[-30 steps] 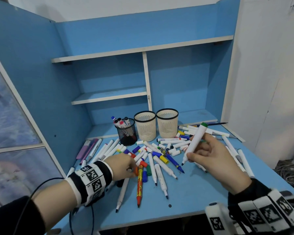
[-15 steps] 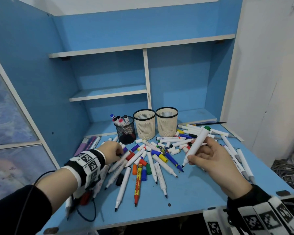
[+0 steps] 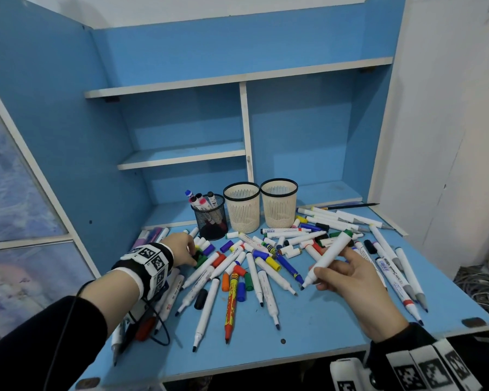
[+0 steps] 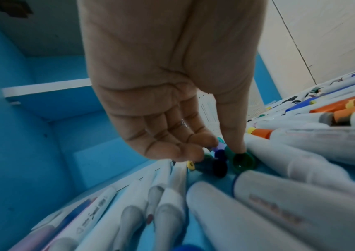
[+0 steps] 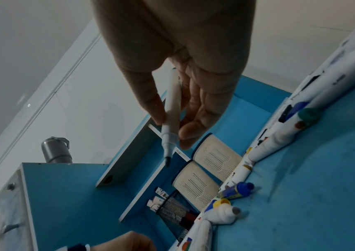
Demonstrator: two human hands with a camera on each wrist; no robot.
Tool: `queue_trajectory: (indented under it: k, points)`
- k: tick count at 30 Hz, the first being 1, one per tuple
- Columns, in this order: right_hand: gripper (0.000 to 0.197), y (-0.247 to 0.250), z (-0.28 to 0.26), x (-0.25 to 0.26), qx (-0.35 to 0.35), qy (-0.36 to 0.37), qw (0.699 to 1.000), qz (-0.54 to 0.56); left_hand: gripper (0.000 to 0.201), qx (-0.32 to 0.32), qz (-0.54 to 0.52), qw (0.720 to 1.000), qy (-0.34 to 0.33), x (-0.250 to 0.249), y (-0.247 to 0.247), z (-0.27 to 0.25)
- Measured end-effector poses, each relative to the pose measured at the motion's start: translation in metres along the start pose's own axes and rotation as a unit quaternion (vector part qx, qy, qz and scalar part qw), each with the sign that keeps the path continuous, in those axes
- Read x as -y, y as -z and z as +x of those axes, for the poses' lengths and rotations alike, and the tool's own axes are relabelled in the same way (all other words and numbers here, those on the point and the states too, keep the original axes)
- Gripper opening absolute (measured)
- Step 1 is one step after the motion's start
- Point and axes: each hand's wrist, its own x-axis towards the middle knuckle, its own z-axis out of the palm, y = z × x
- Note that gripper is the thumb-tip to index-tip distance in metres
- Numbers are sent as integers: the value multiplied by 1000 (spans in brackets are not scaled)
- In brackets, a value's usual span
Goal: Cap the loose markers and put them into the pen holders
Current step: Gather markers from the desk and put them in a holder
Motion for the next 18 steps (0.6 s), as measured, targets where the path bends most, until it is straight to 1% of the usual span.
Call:
queue_trajectory:
  k: [3,7,10,15,18]
  points:
    - [34,2,-3,-3,0,-5,1000,-4,23,12,6,1000,-20,-6,5,1]
    - [34,3,-5,-4,2,-11,1000,-2,36,49,25,997,-56,-13,9,0]
    - [32,2,-5,-4,4,-16,1000,1,39,61,49,995,-63,-17,11,1]
    - [32,4,-5,-5,6,-13,1000,4,42,44,67,996,-48,-21,11,-2]
    - [31,6,-5,-5,4,-7,1000,6,43,26,48,997,-45,-19,8,-4]
